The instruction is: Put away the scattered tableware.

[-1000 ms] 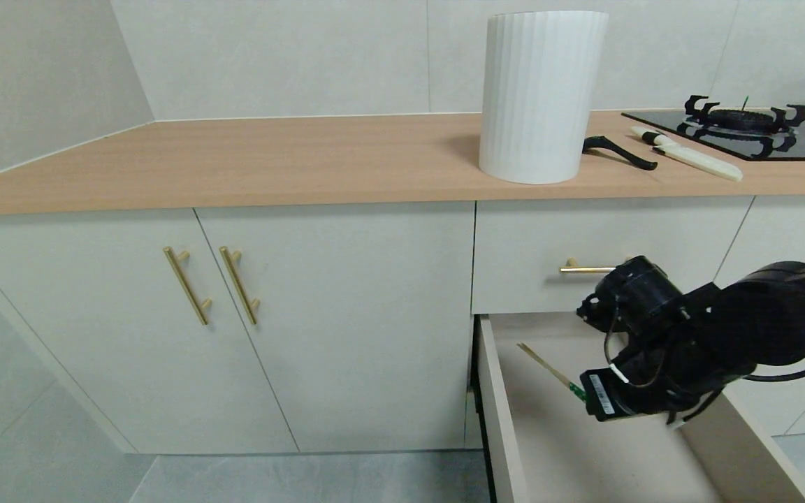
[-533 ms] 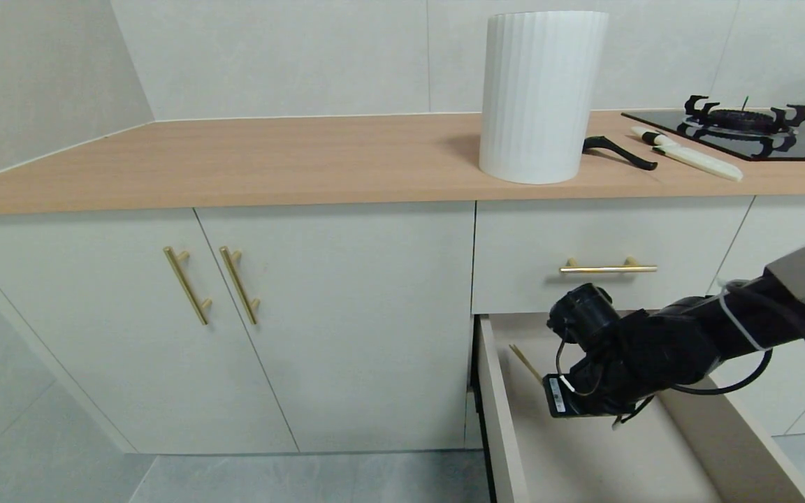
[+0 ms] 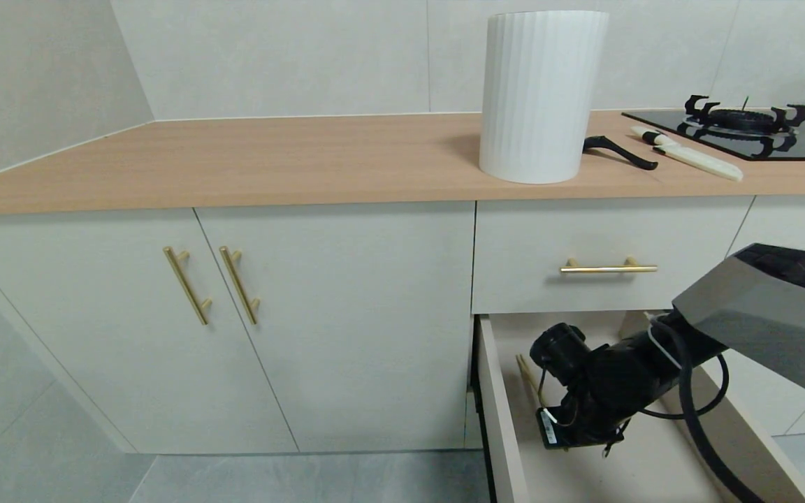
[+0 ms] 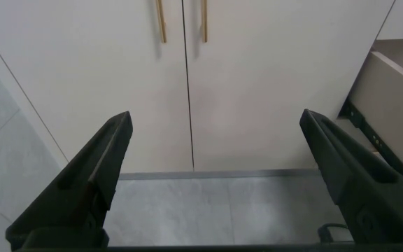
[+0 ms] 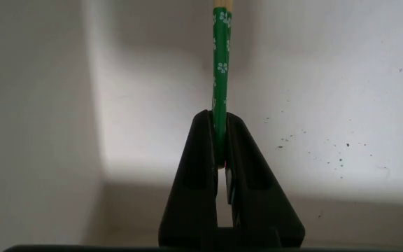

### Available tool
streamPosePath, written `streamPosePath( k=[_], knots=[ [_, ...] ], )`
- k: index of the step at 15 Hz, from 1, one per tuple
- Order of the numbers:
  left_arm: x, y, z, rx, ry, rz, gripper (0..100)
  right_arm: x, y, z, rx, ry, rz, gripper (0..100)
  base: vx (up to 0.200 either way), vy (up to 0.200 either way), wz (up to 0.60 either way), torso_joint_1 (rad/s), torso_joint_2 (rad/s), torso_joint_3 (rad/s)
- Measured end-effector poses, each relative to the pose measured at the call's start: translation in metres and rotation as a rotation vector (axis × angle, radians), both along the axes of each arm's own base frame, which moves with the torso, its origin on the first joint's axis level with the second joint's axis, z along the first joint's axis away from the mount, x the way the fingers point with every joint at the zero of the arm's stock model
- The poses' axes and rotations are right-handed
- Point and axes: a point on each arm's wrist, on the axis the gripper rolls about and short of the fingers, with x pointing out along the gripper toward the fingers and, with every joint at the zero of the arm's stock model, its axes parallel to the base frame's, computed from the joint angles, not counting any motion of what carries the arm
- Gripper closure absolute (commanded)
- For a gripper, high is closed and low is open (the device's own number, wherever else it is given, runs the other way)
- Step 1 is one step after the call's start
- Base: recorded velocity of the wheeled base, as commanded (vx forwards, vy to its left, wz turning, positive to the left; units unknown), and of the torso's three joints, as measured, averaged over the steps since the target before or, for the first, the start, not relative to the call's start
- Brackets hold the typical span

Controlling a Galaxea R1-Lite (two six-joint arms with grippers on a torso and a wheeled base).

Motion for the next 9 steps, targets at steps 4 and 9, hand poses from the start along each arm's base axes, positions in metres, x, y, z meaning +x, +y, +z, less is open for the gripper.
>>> streamPosePath(
  k=[4, 9],
  knots=[
    [0.000, 0.000, 0.000, 0.000, 0.000, 0.000, 0, -0.002, 0.003, -0.016, -0.068, 0.012, -0.003, 100, 0.000, 0.000, 0.00, 0.000, 0.00, 0.000],
    [0.000, 0.000, 0.000, 0.000, 0.000, -0.001, 0, -0.002, 0.003, -0.020, -0.074, 0.022, -0.003, 100, 0.000, 0.000, 0.00, 0.000, 0.00, 0.000]
  ],
)
